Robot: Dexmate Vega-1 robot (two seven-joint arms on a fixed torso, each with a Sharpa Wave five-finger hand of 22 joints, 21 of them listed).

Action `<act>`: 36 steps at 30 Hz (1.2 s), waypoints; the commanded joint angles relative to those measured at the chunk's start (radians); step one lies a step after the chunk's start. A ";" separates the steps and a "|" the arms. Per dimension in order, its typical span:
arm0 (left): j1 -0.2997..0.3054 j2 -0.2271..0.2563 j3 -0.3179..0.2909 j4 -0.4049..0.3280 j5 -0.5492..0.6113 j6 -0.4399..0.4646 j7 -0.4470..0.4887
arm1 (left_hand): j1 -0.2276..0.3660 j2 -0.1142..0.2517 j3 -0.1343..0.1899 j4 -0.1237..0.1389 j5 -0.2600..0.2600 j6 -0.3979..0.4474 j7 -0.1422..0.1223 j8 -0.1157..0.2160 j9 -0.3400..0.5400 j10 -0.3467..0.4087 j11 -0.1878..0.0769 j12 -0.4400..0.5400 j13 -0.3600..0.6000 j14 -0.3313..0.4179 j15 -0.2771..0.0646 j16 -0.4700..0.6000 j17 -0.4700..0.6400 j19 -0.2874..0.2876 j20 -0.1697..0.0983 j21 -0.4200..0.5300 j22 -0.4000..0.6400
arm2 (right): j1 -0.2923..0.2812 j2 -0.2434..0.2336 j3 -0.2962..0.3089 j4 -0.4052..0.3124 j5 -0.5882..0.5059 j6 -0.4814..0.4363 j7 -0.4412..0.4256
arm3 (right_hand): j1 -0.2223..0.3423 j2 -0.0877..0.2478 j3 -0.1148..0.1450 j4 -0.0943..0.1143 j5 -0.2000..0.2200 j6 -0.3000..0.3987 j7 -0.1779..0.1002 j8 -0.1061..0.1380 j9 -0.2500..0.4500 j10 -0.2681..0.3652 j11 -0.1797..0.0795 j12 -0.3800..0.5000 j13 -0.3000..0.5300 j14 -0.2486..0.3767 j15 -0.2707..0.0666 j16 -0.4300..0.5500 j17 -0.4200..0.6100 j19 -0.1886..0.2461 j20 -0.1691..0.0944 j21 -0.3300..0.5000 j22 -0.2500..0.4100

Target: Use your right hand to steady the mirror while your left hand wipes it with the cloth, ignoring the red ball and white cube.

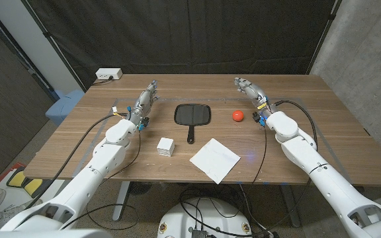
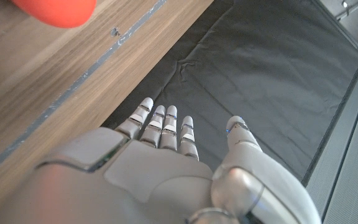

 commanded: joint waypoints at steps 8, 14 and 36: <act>0.057 0.034 -0.031 -0.097 0.097 0.024 -0.021 | 0.003 0.007 -0.009 -0.004 0.010 -0.068 0.002 0.014 -0.003 -0.011 0.005 0.019 -0.006 0.016 0.010 0.022 0.000 -0.065 0.022 0.012 0.003 | -0.039 -0.072 -0.079 -0.202 -0.237 -0.113 -0.004 | 0.013 0.005 0.007 -0.002 0.003 0.016 -0.001 0.002 0.001 0.015 -0.001 0.007 0.001 0.017 0.003 0.005 -0.001 0.016 0.008 0.003 0.004; 0.078 0.054 -0.038 -0.133 0.118 0.034 -0.027 | 0.005 0.007 -0.010 -0.005 0.011 -0.055 0.006 0.016 -0.005 0.010 0.011 0.025 -0.007 0.024 0.011 0.023 -0.001 -0.054 0.024 0.015 0.003 | -0.048 -0.090 -0.113 -0.263 -0.312 -0.153 -0.016 | 0.018 0.009 0.010 -0.003 0.003 0.023 -0.003 0.002 0.001 0.020 -0.004 0.006 0.000 0.021 0.001 0.005 -0.001 0.020 0.008 0.004 0.004; 0.138 0.092 -0.073 -0.187 0.114 -0.005 -0.076 | 0.010 0.009 -0.010 -0.008 0.013 -0.043 0.008 0.014 -0.006 0.022 0.013 0.024 -0.009 0.040 0.010 0.023 -0.002 -0.043 0.029 0.017 0.003 | -0.054 -0.119 -0.276 -0.411 -0.616 -0.321 -0.036 | 0.054 0.039 0.042 0.015 0.006 0.122 -0.023 0.018 0.002 0.089 -0.029 0.015 -0.001 0.064 -0.034 0.014 0.004 0.056 -0.006 0.015 0.006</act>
